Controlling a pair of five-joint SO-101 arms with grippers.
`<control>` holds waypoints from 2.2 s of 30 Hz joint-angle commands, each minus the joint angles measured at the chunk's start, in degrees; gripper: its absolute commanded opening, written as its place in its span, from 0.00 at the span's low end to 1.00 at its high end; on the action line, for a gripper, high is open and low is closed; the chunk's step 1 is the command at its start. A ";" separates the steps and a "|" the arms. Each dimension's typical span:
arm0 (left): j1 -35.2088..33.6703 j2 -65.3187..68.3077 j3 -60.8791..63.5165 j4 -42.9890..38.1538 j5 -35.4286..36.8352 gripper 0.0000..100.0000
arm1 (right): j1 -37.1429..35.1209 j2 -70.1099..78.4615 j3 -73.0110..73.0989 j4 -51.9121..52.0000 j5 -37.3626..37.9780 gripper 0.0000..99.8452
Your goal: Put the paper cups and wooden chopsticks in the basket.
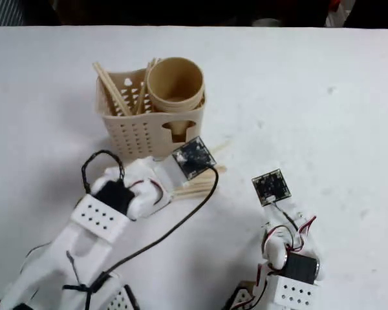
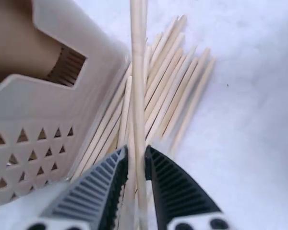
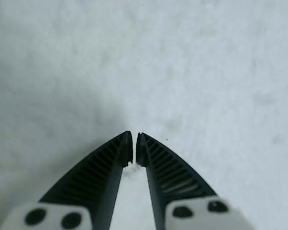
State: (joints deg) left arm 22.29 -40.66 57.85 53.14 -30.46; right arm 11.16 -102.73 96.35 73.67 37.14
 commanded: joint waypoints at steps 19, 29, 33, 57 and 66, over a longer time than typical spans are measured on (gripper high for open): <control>1.89 -22.20 -3.43 -4.66 10.46 0.02 | -0.75 -0.57 0.53 0.13 0.44 0.03; 1.63 -17.01 -32.09 1.05 15.03 0.02 | -0.75 -0.57 0.53 0.13 0.44 0.03; 1.54 -11.56 -38.07 -5.19 15.03 0.02 | -0.75 -0.57 0.53 0.13 0.44 0.03; -16.13 12.97 -30.15 -35.52 27.25 0.02 | -0.75 -0.57 0.53 0.13 0.44 0.03; -15.87 5.41 -15.12 -42.02 27.16 0.02 | -0.75 -0.57 0.53 0.13 0.44 0.03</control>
State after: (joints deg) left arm 6.64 -29.05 38.07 15.34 -3.74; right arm 11.16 -102.73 96.35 73.67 37.14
